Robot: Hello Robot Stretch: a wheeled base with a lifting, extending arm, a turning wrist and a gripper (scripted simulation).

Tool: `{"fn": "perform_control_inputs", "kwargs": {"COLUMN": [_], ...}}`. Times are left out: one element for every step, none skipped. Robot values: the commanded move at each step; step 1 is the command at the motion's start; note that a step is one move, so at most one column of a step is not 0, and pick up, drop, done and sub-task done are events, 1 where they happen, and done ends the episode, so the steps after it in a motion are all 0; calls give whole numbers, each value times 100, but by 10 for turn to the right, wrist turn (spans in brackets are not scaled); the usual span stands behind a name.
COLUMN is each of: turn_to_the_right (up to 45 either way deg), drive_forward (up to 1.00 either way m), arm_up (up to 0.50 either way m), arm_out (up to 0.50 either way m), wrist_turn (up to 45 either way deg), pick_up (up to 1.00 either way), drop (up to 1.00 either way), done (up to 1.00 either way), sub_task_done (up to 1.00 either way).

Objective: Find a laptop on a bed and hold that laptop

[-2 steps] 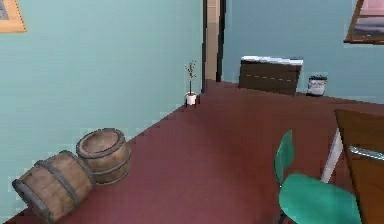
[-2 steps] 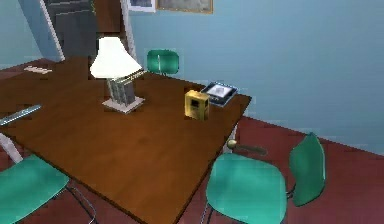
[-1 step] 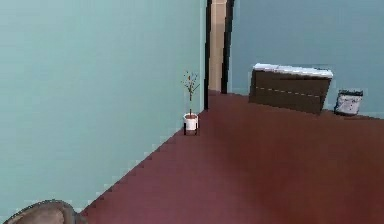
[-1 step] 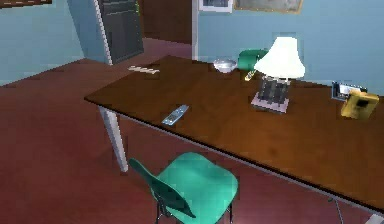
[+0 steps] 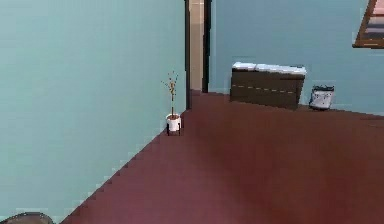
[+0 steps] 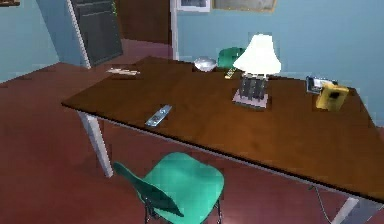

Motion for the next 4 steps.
{"fn": "perform_control_inputs", "kwargs": {"turn_to_the_right": [0, 450, 60, 0], "drive_forward": [60, 0, 0, 100], "arm_up": [0, 0, 0, 0], "arm_out": [0, 0, 0, 0], "wrist_turn": [0, 0, 0, 0], "pick_up": [0, 0, 0, 0], "drop": [0, 0, 0, 0], "done": [0, 0, 0, 0], "sub_task_done": [0, 0, 0, 0]}}
